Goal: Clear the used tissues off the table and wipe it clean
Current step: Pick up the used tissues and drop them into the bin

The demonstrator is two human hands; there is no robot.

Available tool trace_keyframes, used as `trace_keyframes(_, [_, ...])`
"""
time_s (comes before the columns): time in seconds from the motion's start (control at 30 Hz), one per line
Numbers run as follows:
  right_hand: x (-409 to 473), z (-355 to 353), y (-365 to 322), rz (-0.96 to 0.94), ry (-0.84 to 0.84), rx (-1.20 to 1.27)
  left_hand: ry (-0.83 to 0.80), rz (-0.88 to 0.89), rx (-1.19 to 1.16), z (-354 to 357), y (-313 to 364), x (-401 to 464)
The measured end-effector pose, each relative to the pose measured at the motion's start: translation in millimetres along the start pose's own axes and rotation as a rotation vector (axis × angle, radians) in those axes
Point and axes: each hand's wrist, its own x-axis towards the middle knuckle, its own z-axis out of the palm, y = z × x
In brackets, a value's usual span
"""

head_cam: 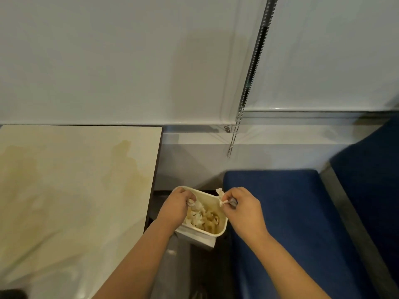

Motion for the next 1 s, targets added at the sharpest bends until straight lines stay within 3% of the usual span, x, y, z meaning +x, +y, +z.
trace_keyframes(0.23, [21.7,22.0,20.1,0.060,-0.043,0.006,-0.131,0.068,0.026,24.8,-19.9,43.8])
trace_keyframes(0.4, [28.9,37.5,28.6,0.085,-0.069,-0.001,-0.171,-0.018,-0.021,29.2,-30.5,46.5])
trace_keyframes(0.8, [51.3,68.6,29.2,0.121,-0.218,-0.085,-0.055,-0.021,-0.162,16.8,-34.5,35.3])
trace_keyframes(1.0, [46.5,68.4,27.4,0.104,-0.207,-0.094,-0.023,0.004,-0.172,11.0,-31.0,28.5])
